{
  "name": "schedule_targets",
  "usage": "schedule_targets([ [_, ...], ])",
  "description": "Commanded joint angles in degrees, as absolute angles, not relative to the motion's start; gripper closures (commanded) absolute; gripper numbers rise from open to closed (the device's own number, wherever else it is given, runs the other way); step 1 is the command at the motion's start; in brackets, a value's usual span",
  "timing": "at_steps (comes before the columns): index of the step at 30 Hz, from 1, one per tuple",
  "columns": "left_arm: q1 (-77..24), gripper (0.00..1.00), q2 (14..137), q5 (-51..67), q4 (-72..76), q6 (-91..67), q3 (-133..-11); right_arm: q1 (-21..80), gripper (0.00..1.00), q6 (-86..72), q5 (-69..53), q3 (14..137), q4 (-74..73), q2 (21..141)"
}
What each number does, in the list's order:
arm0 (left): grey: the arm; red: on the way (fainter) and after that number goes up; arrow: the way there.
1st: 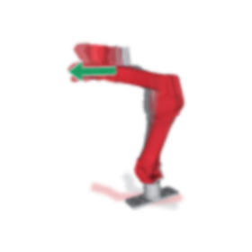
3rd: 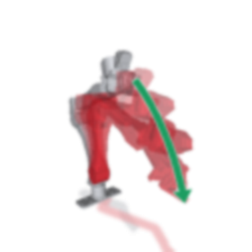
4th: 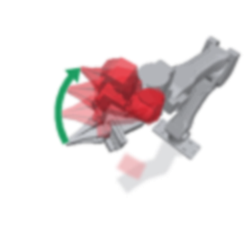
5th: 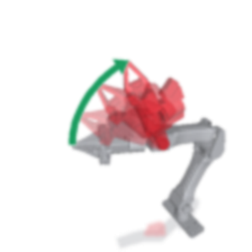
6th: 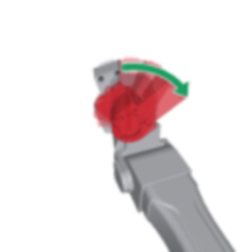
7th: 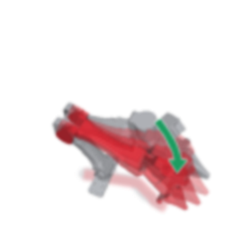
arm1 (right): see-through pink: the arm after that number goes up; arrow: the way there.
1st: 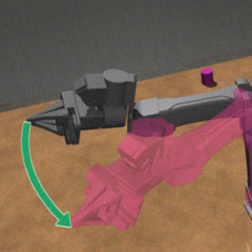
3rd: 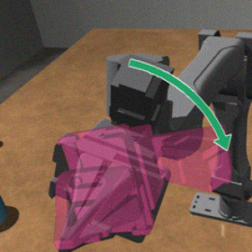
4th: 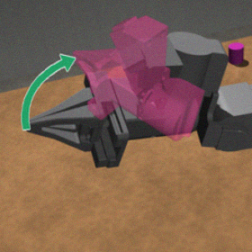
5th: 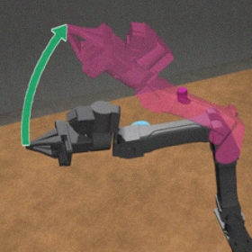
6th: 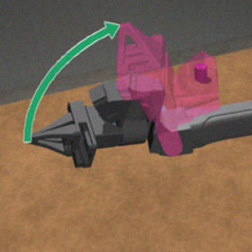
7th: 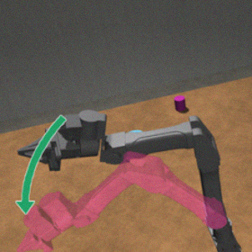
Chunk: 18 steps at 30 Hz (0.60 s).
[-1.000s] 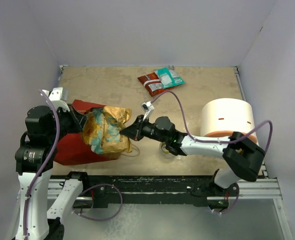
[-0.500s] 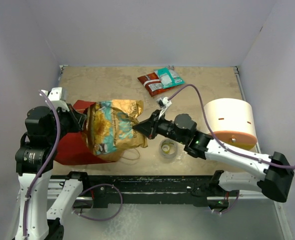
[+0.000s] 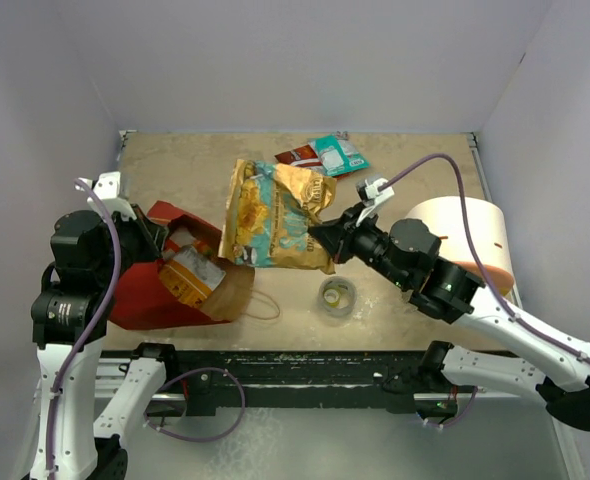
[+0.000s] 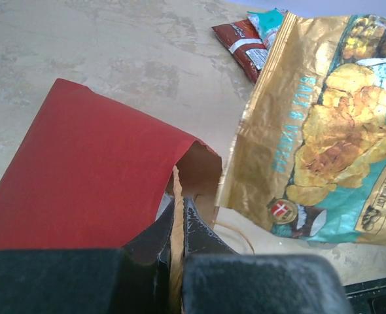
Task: Take the snacks out of the paper bag
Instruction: Take out the snack from the paper bag, then place the snack at the center of the board.
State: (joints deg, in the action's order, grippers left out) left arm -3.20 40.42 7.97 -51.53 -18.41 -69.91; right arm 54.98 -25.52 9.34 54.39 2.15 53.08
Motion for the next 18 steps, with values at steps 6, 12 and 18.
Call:
schedule_targets([
  [6,-3.54,1.0,40.84,7.2,-48.77,-18.27,-72.24,53.41,1.0,-13.75,29.05,67.78,-14.54,56.05],
  [12,-3.52,1.0,40.96,8.0,-49.63,-18.62,-72.09,44.06,1.0,-4.96,22.1,78.76,-15.36,69.87],
  [18,-3.53,1.0,40.6,8.28,-49.93,-18.64,-72.07,39.41,1.0,5.39,15.92,90.63,-15.32,84.18],
])
